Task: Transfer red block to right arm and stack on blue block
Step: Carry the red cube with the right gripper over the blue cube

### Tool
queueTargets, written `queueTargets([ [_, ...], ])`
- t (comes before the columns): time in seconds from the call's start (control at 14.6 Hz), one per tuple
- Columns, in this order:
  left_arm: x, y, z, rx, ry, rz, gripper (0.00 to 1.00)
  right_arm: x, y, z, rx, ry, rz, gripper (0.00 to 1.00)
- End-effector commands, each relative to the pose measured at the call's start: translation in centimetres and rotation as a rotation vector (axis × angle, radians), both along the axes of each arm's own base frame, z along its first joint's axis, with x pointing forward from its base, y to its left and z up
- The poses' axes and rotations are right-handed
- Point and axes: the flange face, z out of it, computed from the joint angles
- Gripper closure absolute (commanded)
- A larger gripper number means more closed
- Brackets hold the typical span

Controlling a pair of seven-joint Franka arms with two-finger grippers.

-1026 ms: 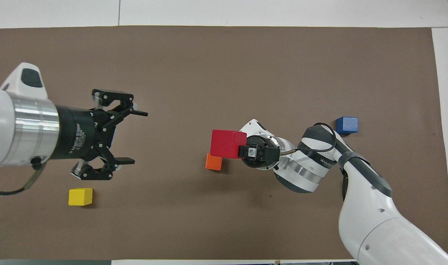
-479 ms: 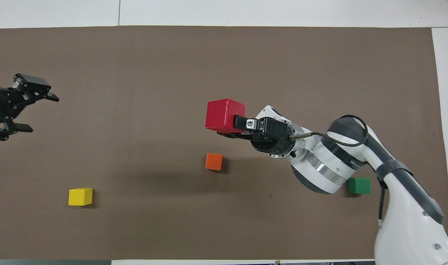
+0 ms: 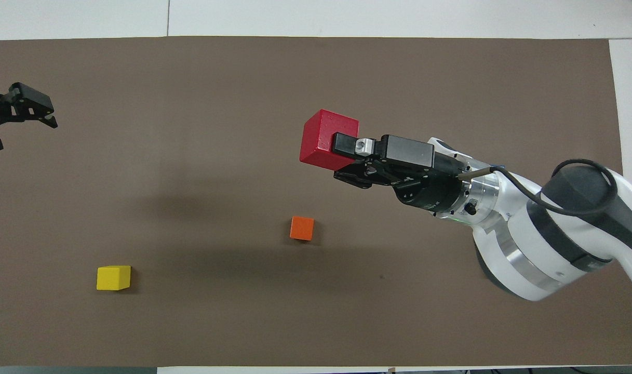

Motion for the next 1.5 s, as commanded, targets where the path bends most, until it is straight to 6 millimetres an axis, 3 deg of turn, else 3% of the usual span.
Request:
queueTargets([
  [0.0, -2.9, -0.8, -0.9, 0.05, 0.061, -0.091, 0.0, 0.1, -2.3, 1.7, -0.228, 0.002, -0.023, 1.0],
  [0.14, -3.9, -4.6, -1.8, 0.065, 0.06, -0.142, 0.0, 0.1, -3.9, 3.3, -0.412, -0.029, -0.011, 1.0],
  [0.27, -7.0, -5.3, -1.4, 0.096, 0.036, -0.157, 0.0, 0.6, -5.7, 4.8, -0.652, -0.079, 0.022, 1.0],
  [0.34, -8.5, -5.6, 0.0, 0.086, -0.005, -0.15, 0.0, 1.1, -6.5, 5.8, -0.764, -0.103, 0.032, 1.0],
  [0.48, -8.2, -5.5, 1.0, 0.037, -0.046, -0.158, 0.0, 1.6, -7.4, 6.8, -0.975, -0.134, 0.063, 1.0],
  [0.55, -7.0, -4.3, 1.8, -0.025, -0.094, -0.182, 0.0, 1.7, -7.7, 6.8, -1.08, -0.146, 0.082, 1.0],
  [0.62, -6.8, -3.4, 2.7, -0.07, -0.098, -0.214, 0.0, 1.8, -8.1, 6.3, -1.19, -0.172, 0.114, 1.0],
  [0.75, -6.0, -2.7, 2.3, -0.082, -0.106, -0.221, 0.0, 1.4, -9.3, 5.0, -1.4, -0.203, 0.202, 1.0],
  [0.89, -5.9, -3.2, 2.4, -0.086, -0.075, -0.229, 0.0, 1.3, -11.7, 3.9, -1.623, -0.193, 0.262, 1.0],
  [1.16, -6.5, -3.5, 2.4, -0.078, -0.057, -0.231, 0.0, 1.2, -15.0, 2.1, -1.867, -0.104, 0.305, 1.0],
  [1.44, -6.7, -3.8, 2.4, -0.062, -0.06, -0.241, 0.0, 2.7, -17.8, -3.3, -2.003, 0.085, 0.299, 1.0],
])
